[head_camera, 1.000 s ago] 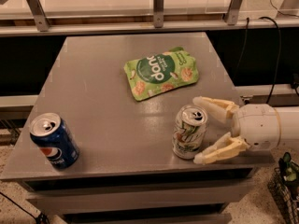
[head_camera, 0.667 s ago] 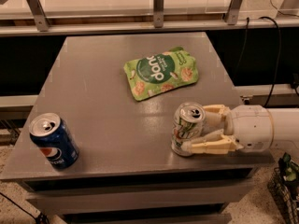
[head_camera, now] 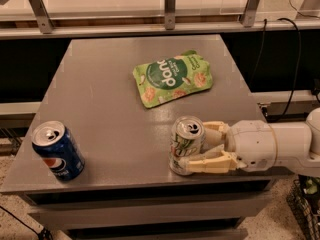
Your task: Knock 7up can over
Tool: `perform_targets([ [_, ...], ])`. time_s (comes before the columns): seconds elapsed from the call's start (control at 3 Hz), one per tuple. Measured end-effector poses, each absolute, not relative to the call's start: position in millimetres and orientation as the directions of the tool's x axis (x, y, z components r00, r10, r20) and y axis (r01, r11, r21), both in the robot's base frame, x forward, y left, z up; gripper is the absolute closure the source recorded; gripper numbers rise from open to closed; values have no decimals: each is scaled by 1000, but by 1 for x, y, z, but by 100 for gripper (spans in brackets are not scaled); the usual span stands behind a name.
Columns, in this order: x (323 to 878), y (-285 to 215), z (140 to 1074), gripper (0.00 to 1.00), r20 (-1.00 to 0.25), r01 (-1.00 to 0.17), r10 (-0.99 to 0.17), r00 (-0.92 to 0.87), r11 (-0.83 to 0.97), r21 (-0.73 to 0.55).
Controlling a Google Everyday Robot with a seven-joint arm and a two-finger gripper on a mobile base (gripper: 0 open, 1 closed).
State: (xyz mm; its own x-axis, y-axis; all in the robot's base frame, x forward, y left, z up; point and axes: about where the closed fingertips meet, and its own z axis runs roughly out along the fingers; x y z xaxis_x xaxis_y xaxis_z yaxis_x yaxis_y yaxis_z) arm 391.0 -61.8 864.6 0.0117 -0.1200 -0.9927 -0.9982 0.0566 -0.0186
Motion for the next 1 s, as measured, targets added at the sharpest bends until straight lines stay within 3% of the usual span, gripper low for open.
perform_targets([
  [0.33, 395, -68, 879, 100, -986, -995, -167, 12, 97, -29],
  [1.0, 418, -84, 927, 100, -874, -979, -476, 95, 116, -170],
])
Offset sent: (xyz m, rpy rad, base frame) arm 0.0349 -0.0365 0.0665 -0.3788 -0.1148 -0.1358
